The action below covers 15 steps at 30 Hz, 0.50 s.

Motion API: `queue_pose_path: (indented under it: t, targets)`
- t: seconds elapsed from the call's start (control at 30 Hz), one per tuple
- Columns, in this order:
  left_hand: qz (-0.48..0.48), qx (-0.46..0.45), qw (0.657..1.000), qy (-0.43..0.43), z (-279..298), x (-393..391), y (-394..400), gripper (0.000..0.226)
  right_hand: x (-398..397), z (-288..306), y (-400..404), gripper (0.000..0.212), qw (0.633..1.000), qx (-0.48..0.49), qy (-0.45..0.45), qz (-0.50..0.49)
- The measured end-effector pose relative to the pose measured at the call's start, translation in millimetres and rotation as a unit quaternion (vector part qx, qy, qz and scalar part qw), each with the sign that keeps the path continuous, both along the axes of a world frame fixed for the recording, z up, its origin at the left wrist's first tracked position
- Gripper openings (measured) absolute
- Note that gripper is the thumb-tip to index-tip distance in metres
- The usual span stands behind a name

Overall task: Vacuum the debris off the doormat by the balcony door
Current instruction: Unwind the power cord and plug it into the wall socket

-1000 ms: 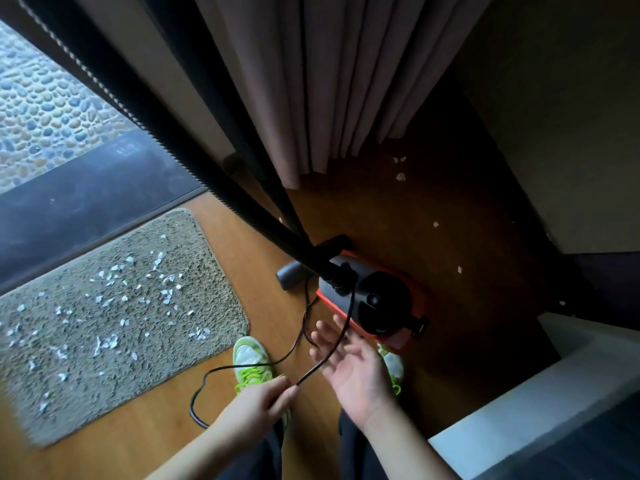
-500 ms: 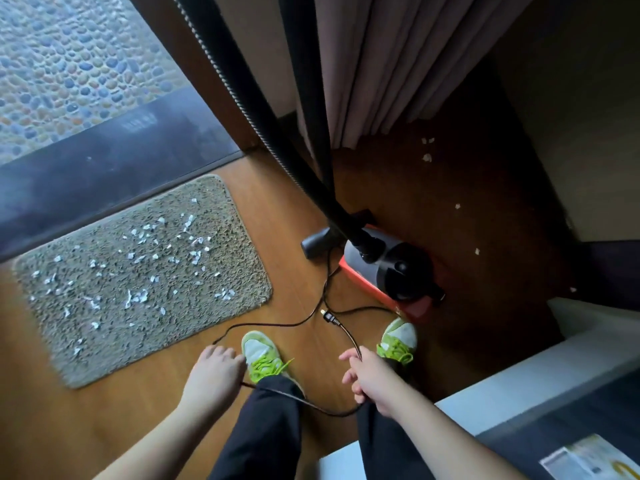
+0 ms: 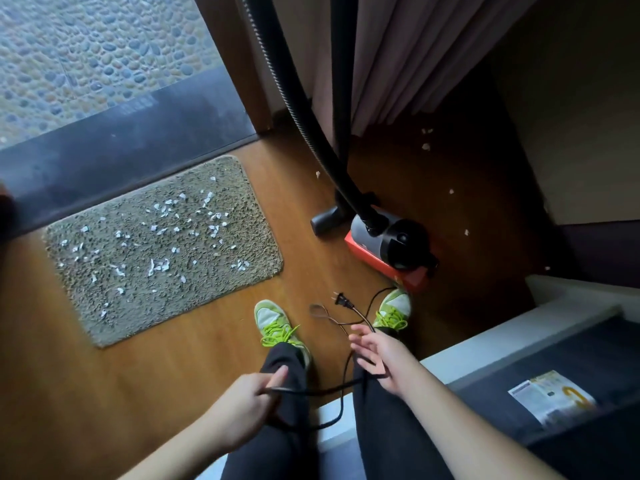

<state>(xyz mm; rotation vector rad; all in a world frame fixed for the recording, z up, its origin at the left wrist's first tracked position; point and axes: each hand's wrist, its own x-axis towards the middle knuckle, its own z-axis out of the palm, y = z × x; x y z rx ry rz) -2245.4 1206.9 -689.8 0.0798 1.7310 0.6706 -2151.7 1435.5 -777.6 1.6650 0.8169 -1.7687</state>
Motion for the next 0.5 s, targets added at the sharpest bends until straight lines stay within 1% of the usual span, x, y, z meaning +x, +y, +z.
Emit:
queue_pose_path:
  t: [0.1,0.17,0.2,0.23,0.3,0.33,0.37,0.4,0.43,0.47,0.5]
  targets:
    - [-0.001,0.026,1.0,0.002,43.4,5.2,16.4,0.066,18.2,15.2,-3.3,0.039,0.991,0.021,-0.033,0.129]
    - [-0.021,0.056,0.997,0.042,68.0,5.8,23.8,0.071,29.9,21.0,-10.2,0.04,0.986,0.031,-0.058,0.154]
    - [-0.04,0.067,0.995,0.064,78.4,6.5,26.5,0.07,34.0,22.9,-14.1,0.039,0.988,0.016,-0.071,0.14]
    - [-0.063,0.073,0.992,0.086,88.2,7.4,29.1,0.063,36.5,25.3,-18.9,0.035,0.991,-0.013,-0.08,0.104]
    - [-0.104,0.08,0.985,0.116,110.8,8.0,39.6,0.039,36.5,26.3,-29.5,0.027,0.994,-0.075,-0.078,-0.028]
    - [-0.13,0.086,0.977,0.145,121.8,10.9,46.1,0.032,33.8,27.9,-34.3,0.027,0.988,-0.094,-0.068,-0.099]
    - [-0.169,0.107,0.961,0.19,132.0,14.1,54.0,0.029,30.2,30.0,-37.6,0.027,0.981,-0.102,-0.055,-0.153]
    - [-0.213,0.141,0.934,0.25,137.0,17.2,59.2,0.025,27.2,33.6,-39.9,0.027,0.978,-0.098,-0.044,-0.179]
    - [-0.237,0.156,0.917,0.281,142.5,19.9,62.9,0.024,23.4,41.3,-39.9,0.027,0.979,-0.093,-0.037,-0.178]
    - [-0.239,0.167,0.9,0.325,147.7,21.7,67.1,0.028,24.5,42.9,-38.6,0.026,0.981,-0.087,-0.042,-0.17]
    - [-0.237,0.169,0.884,0.367,151.1,23.5,71.3,0.039,24.5,48.4,-34.7,0.026,0.983,-0.084,-0.048,-0.154]
